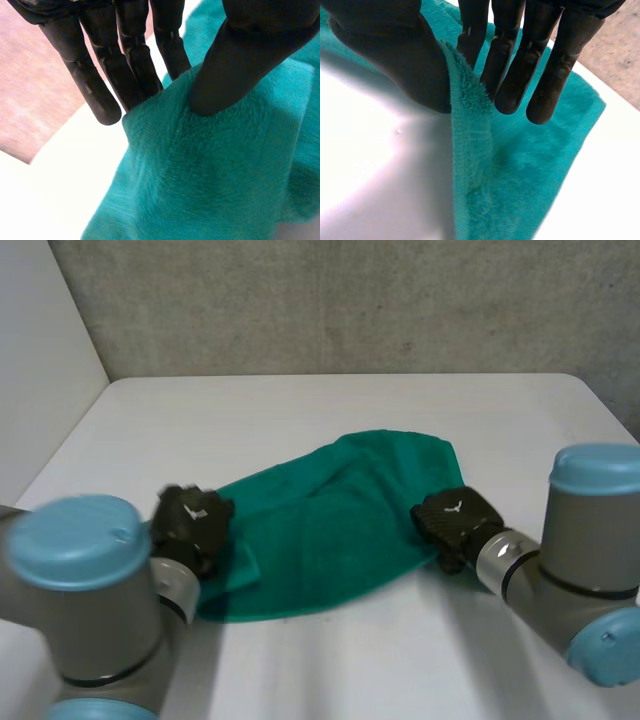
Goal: Fold the towel.
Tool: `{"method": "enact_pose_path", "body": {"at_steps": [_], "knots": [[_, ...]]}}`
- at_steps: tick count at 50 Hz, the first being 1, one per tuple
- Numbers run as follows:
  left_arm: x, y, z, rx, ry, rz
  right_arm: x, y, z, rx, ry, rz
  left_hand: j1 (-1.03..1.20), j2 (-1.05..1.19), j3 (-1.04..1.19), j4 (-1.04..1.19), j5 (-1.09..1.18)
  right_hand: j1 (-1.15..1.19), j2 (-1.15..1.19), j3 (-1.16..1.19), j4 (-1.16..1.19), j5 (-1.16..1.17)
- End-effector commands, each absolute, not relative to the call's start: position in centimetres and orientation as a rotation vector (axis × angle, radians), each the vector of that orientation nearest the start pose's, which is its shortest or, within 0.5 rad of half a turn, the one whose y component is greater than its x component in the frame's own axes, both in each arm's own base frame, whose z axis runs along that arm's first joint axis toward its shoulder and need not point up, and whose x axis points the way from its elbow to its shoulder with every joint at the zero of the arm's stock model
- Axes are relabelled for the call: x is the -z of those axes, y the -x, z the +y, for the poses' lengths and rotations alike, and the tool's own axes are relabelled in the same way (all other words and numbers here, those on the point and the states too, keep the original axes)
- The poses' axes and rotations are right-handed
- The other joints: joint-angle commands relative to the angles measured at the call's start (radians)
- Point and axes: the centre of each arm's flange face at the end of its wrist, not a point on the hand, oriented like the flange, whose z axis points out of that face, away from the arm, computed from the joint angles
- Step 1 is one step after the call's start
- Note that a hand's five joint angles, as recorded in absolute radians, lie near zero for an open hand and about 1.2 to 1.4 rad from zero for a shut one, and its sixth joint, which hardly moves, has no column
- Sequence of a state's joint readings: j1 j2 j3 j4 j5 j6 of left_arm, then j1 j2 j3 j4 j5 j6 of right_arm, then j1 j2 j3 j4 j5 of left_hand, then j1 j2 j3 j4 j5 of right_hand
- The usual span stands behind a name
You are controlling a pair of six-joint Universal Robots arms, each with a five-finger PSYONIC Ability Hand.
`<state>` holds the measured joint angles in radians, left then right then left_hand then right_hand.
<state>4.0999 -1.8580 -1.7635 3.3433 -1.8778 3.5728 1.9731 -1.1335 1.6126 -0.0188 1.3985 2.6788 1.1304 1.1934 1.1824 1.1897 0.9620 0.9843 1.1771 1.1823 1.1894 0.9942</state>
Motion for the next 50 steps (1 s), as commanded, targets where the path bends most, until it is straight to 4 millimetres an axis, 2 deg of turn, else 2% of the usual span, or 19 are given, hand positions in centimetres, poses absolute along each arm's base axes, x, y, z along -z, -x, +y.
{"method": "enact_pose_path", "body": {"at_steps": [1,3,9,11,13,14,15,18,20,24,25,27,33,34,35,38,41,46,50], "knots": [[-24.3,24.4,-20.3,1.992,-0.85,2.066,-21.7,-24.9,-25.4,1.703,1.3,2.278,0.266,0.203,0.214,0.207,0.26,0.412,0.219,0.214,0.207,0.227],[-25.6,22.9,-21.2,2.016,-0.852,2.054,-23.4,-24.7,-25.3,1.729,1.332,2.264,0.266,0.203,0.214,0.207,0.26,0.412,0.219,0.214,0.207,0.227],[-23.4,20.7,-21.4,1.826,-0.941,2.241,-25.1,-24.5,-24.0,1.671,1.374,2.281,0.266,0.203,0.214,0.207,0.26,0.412,0.219,0.214,0.207,0.227],[-23.0,20.4,-21.3,1.792,-0.95,2.273,-24.8,-24.4,-23.5,1.609,1.392,2.305,0.266,0.203,0.214,0.207,0.26,0.412,0.219,0.214,0.207,0.227],[-21.0,19.7,-20.9,1.661,-0.974,2.383,-24.0,-24.2,-23.0,1.527,1.42,2.337,0.266,0.203,0.214,0.207,0.26,0.412,0.219,0.214,0.207,0.227],[-20.9,19.7,-20.9,1.661,-0.974,2.383,-23.5,-24.2,-22.7,1.484,1.438,2.347,0.266,0.203,0.214,0.207,0.26,0.412,0.219,0.214,0.207,0.227],[-19.6,19.5,-21.2,1.605,-0.981,2.425,-23.1,-24.2,-22.6,1.469,1.448,2.35,0.266,0.203,0.214,0.207,0.26,0.412,0.219,0.214,0.207,0.227],[-18.9,19.4,-21.8,1.594,-0.97,2.432,-21.8,-24.3,-22.8,1.447,1.453,2.358,0.266,0.203,0.214,0.207,0.26,0.412,0.219,0.214,0.207,0.227],[-17.8,19.1,-23.3,1.608,-0.93,2.421,-21.1,-24.4,-23.1,1.451,1.45,2.357,0.24,0.177,0.188,0.181,0.234,0.412,0.219,0.214,0.207,0.227],[-16.7,19.1,-24.3,1.609,-0.919,2.412,-19.1,-24.6,-23.6,1.438,1.436,2.367,-0.343,-0.406,-0.395,-0.402,-0.349,0.412,0.219,0.214,0.207,0.227],[-16.7,19.1,-24.3,1.609,-0.919,2.412,-18.8,-24.6,-23.6,1.432,1.435,2.372,-0.344,-0.407,-0.396,-0.404,-0.351,0.412,0.219,0.214,0.207,0.227],[-16.7,19.1,-24.5,1.608,-0.916,2.411,-18.2,-24.6,-23.8,1.432,1.422,2.375,-0.666,-0.729,-0.718,-0.725,-0.672,0.412,0.219,0.214,0.207,0.227],[-17.3,19.6,-23.0,1.595,-0.954,2.436,-17.6,-24.4,-24.2,1.479,1.37,2.374,-0.667,-0.73,-0.719,-0.727,-0.674,0.412,0.219,0.214,0.207,0.227],[-18.3,20.0,-22.3,1.626,-0.968,2.425,-17.5,-24.4,-24.3,1.483,1.366,2.374,-0.667,-0.73,-0.719,-0.727,-0.674,0.412,0.219,0.214,0.207,0.227],[-18.3,20.0,-22.3,1.626,-0.968,2.424,-17.5,-24.4,-24.3,1.488,1.358,2.373,-0.667,-0.73,-0.719,-0.727,-0.674,0.412,0.219,0.214,0.207,0.227],[-20.8,21.5,-19.4,1.738,-1.051,2.379,-17.3,-24.3,-24.1,1.478,1.36,2.377,-0.667,-0.73,-0.719,-0.727,-0.674,0.412,0.219,0.214,0.207,0.227],[-22.1,22.5,-17.8,1.835,-1.071,2.372,-17.1,-24.3,-23.9,1.472,1.362,2.376,-0.664,-0.727,-0.716,-0.724,-0.671,0.412,0.219,0.214,0.207,0.227],[-22.7,23.5,-16.9,1.911,-1.066,2.387,-16.7,-24.4,-23.5,1.46,1.371,2.373,-0.644,-0.707,-0.696,-0.703,-0.65,0.412,0.219,0.214,0.207,0.227],[-22.1,24.7,-16.5,1.899,-1.082,2.39,-16.4,-24.5,-23.3,1.454,1.376,2.37,-0.591,-0.654,-0.643,-0.65,-0.597,0.412,0.219,0.214,0.207,0.227]]}}
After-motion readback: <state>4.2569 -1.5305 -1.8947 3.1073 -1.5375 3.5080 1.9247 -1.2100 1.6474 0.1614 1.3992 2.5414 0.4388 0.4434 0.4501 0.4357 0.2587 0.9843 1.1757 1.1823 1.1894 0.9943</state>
